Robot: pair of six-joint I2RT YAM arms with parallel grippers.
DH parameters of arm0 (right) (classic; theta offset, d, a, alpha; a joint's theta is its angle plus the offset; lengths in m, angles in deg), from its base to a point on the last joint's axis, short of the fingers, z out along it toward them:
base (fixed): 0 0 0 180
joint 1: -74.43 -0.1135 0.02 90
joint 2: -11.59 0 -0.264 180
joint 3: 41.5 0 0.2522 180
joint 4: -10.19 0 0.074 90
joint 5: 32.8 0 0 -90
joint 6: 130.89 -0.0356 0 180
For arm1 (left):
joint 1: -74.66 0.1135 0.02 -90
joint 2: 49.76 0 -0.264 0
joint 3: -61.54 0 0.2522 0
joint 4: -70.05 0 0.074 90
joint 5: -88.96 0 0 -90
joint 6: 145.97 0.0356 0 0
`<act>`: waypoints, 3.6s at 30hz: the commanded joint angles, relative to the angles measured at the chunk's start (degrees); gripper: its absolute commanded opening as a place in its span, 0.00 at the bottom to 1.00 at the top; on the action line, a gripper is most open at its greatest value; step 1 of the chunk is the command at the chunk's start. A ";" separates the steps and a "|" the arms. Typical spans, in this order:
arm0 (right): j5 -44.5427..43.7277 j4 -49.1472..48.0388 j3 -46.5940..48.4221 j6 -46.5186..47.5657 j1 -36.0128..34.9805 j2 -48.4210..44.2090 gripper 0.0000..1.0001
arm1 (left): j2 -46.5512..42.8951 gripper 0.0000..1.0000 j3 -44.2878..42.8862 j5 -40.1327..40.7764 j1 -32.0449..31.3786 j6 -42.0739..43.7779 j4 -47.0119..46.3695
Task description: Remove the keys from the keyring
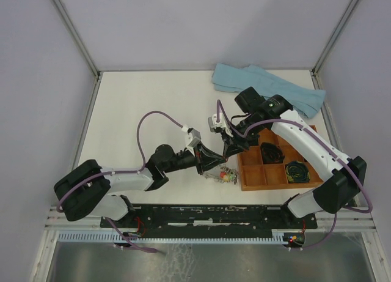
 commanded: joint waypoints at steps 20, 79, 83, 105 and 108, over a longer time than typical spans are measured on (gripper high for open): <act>10.89 6.25 6.56 4.10 2.26 -2.46 0.54 | -6.85 0.03 1.08 -0.03 0.02 11.43 2.99; 23.51 -11.83 -10.19 7.27 -0.20 -4.65 0.16 | -14.42 0.03 -5.95 -22.64 8.56 12.81 -0.09; 22.82 -11.99 -9.31 5.78 -0.19 -4.75 0.04 | -14.82 0.03 -5.25 -21.95 8.68 12.60 -0.69; 15.28 -3.76 -6.60 13.80 -1.63 -5.80 0.01 | -11.16 0.03 -0.99 -19.86 9.32 4.74 -14.40; 15.18 -2.28 -6.08 14.82 -1.65 -5.95 0.01 | -11.15 0.03 -0.15 -19.27 9.34 4.97 -14.91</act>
